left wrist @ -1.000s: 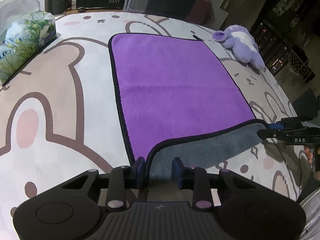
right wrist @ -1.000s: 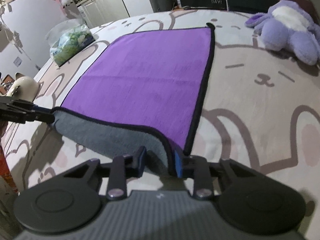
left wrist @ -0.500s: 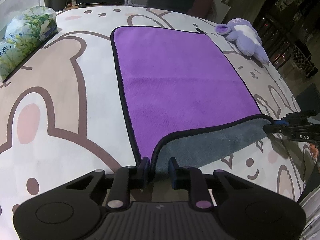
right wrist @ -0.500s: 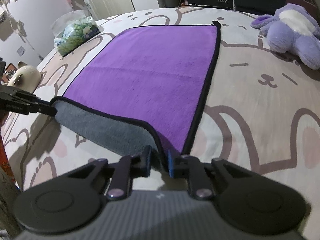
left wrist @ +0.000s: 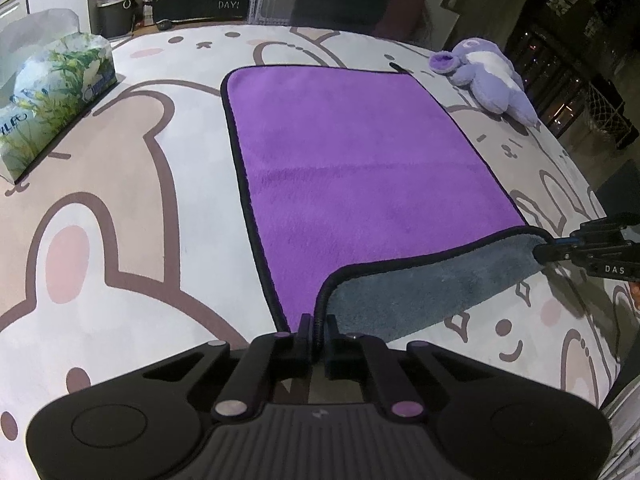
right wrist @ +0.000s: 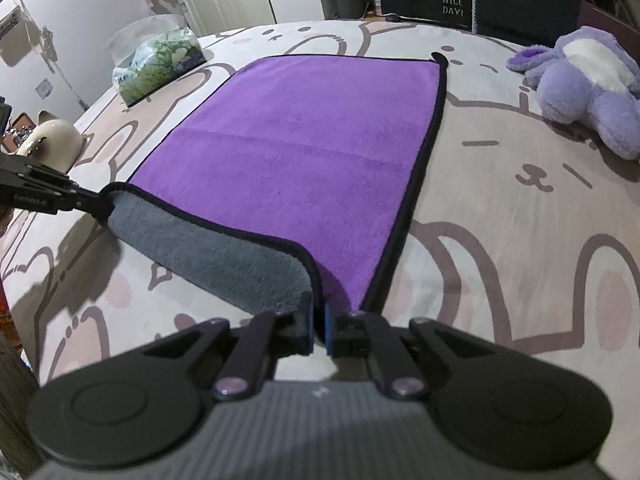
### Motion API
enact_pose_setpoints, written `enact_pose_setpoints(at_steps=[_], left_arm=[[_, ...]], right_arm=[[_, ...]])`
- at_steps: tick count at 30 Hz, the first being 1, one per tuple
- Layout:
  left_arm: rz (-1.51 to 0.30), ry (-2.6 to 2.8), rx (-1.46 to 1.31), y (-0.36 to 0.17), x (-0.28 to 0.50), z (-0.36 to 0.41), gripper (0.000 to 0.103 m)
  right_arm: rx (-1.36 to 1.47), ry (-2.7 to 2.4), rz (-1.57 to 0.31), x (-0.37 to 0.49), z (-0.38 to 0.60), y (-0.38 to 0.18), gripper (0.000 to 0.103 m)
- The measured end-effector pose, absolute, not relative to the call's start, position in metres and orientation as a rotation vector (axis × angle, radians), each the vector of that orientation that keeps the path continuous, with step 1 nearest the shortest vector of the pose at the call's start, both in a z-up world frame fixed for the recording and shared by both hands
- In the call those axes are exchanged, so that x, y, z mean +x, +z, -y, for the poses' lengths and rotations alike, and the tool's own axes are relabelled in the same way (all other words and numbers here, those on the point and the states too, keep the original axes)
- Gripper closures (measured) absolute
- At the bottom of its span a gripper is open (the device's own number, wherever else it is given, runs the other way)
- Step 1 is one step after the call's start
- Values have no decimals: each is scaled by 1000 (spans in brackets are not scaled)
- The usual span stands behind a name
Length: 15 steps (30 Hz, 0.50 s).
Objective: Fold towel
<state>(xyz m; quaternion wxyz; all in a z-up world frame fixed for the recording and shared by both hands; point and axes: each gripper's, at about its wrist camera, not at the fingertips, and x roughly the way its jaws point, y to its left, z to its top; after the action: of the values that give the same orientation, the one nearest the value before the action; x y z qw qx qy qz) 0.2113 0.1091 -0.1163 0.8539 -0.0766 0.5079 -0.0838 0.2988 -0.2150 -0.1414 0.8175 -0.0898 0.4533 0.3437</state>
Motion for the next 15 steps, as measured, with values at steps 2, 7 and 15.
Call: enact_pose_setpoints(at_steps=[2, 7, 15], left_arm=[[-1053, -169, -161, -113, 211, -109, 99], [-1003, -137, -164, -104, 213, -110, 99], [-881, -77, -166, -79, 221, -110, 99]], right_arm=[[-181, 729, -954, 299, 216, -139, 97], [-142, 712, -903, 301, 219, -128, 97], [-96, 675, -804, 305, 218, -108, 97]])
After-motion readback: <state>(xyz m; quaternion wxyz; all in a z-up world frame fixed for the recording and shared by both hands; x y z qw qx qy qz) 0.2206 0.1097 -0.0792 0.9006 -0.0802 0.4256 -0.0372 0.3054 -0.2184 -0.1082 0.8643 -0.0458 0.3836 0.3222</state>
